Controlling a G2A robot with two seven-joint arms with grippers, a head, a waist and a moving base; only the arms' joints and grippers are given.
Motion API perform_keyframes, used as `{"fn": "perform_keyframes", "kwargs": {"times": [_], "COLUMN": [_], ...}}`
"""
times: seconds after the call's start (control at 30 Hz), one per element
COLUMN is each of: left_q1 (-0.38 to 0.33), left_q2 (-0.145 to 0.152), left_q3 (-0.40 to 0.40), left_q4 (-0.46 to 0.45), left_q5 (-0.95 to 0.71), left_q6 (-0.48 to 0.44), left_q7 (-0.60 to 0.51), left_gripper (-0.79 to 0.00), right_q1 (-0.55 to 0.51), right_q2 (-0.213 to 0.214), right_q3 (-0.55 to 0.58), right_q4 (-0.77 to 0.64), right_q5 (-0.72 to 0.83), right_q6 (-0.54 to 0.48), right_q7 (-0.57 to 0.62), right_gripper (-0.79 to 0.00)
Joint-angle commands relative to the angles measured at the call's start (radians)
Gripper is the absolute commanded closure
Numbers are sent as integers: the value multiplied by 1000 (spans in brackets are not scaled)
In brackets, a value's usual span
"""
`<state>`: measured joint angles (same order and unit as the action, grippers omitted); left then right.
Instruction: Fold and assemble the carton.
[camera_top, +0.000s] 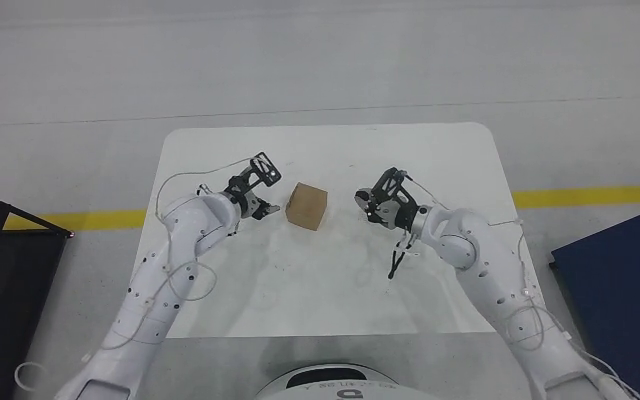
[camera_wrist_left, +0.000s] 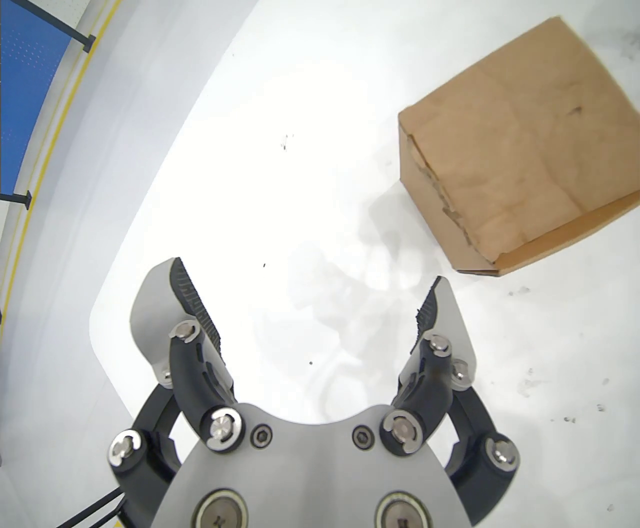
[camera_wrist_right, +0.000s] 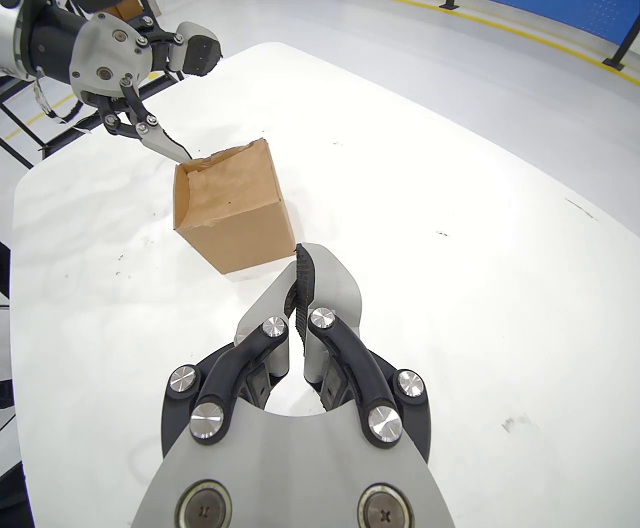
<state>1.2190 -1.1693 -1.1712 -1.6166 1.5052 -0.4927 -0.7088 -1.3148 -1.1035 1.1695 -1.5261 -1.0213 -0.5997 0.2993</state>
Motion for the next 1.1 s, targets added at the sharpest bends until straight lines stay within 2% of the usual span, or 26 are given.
{"fn": "perform_keyframes", "kwargs": {"times": [0.0, 0.17, 0.27, 0.53, 0.67, 0.8, 0.93, 1.07], "left_q1": [-14, -68, -95, -82, -86, -121, -142, -119], "left_q2": [-4, -19, -28, -20, -26, -38, -44, -31], "left_q3": [16, 94, 123, 70, 93, 138, 142, 87], "left_q4": [7, 50, 79, 111, 103, 128, 129, 90], "left_q5": [-4, 5, -41, -23, -68, -83, -130, -130], "left_q6": [2, -12, -43, 29, 0, -4, -9, -5], "left_q7": [6, 11, 53, 46, 81, 99, 143, 108], "left_gripper": [-785, -785, -785, -785, -785, -785, -785, -785], "right_q1": [-23, -64, -77, -101, -105, -118, -154, -211], "right_q2": [5, 14, 17, 23, 25, 28, 36, 49], "right_q3": [18, 48, 65, 93, 100, 115, 158, 231], "right_q4": [-32, -83, -97, -111, -115, -125, -139, -150], "right_q5": [-7, -22, -29, -30, -29, -25, -14, -1], "right_q6": [0, 6, 15, 30, 35, 32, -20, -91], "right_q7": [-1, 5, -1, -7, -3, -10, -73, -147], "right_gripper": [0, 0, 0, 0, 0, 0, 0, 0]}}
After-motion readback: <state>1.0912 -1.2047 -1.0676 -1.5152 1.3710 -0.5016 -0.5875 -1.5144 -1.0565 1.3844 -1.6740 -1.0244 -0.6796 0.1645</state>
